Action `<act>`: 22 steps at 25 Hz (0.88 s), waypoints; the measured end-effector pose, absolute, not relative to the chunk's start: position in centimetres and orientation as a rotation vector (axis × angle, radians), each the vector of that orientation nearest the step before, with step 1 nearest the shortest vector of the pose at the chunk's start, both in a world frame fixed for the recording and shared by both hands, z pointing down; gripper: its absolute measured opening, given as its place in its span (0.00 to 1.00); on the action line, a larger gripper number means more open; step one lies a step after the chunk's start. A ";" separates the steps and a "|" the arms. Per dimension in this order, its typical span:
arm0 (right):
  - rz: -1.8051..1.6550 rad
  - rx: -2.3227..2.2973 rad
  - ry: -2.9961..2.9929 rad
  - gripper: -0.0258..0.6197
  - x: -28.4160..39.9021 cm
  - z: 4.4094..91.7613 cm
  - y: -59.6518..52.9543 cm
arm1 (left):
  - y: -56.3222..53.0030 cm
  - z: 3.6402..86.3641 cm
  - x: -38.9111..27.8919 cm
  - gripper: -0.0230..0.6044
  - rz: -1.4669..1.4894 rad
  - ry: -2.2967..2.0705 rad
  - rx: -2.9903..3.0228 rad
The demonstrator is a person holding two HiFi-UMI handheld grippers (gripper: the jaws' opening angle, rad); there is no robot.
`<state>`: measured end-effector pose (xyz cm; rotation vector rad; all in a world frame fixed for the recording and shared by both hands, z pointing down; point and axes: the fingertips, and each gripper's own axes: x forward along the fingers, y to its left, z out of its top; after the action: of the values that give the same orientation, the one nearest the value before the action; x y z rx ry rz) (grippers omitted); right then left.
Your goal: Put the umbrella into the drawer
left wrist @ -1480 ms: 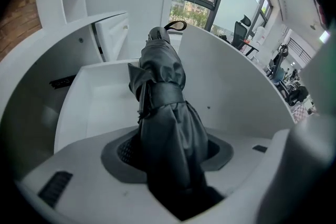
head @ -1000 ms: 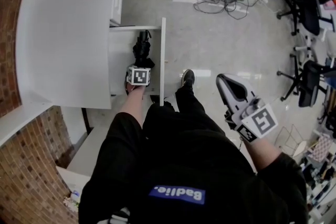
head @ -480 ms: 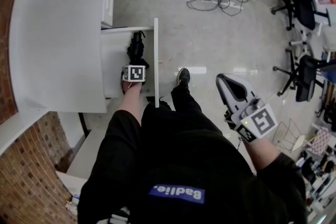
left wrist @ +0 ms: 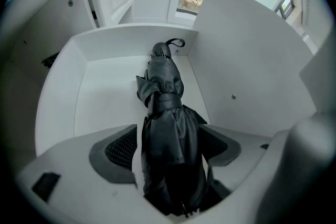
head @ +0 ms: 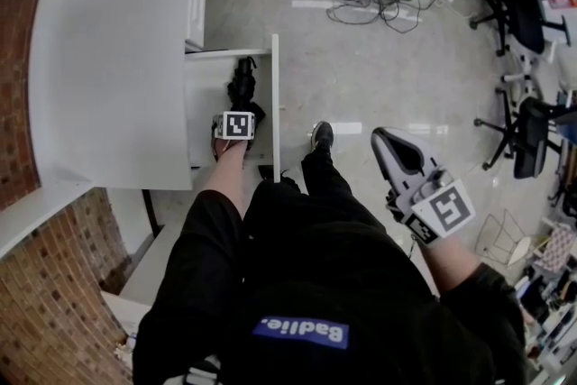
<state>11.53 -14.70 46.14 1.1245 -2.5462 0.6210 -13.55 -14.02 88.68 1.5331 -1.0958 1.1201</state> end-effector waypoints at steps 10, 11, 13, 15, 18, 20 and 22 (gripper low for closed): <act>0.584 1.099 -2.621 0.09 10.2 44.5 -13.8 | -15.9 81.2 -13.6 0.56 0.970 -1.213 1.680; 0.573 1.100 -2.627 0.09 10.1 44.3 -13.8 | -16.0 80.4 -13.4 0.54 0.943 -1.219 1.699; 0.554 1.105 -2.638 0.09 10.1 43.8 -13.7 | -15.9 78.6 -12.9 0.52 0.888 -1.226 1.733; 0.539 1.114 -2.647 0.09 10.1 43.4 -13.6 | -15.8 76.7 -12.9 0.49 0.873 -1.242 1.775; 0.518 1.129 -2.656 0.09 10.0 43.1 -13.5 | -15.5 74.0 -13.0 0.45 0.869 -1.248 1.845; 0.507 1.140 -2.659 0.09 10.1 43.1 -13.6 | -15.5 72.2 -13.2 0.41 0.860 -1.260 1.895; 0.498 1.148 -2.664 0.09 10.1 42.9 -13.7 | -15.4 70.2 -13.2 0.38 0.839 -1.276 1.946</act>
<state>10.06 -13.66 42.91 1.1482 -2.6643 0.4977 -13.25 -15.40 70.25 1.9456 -1.2757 0.8388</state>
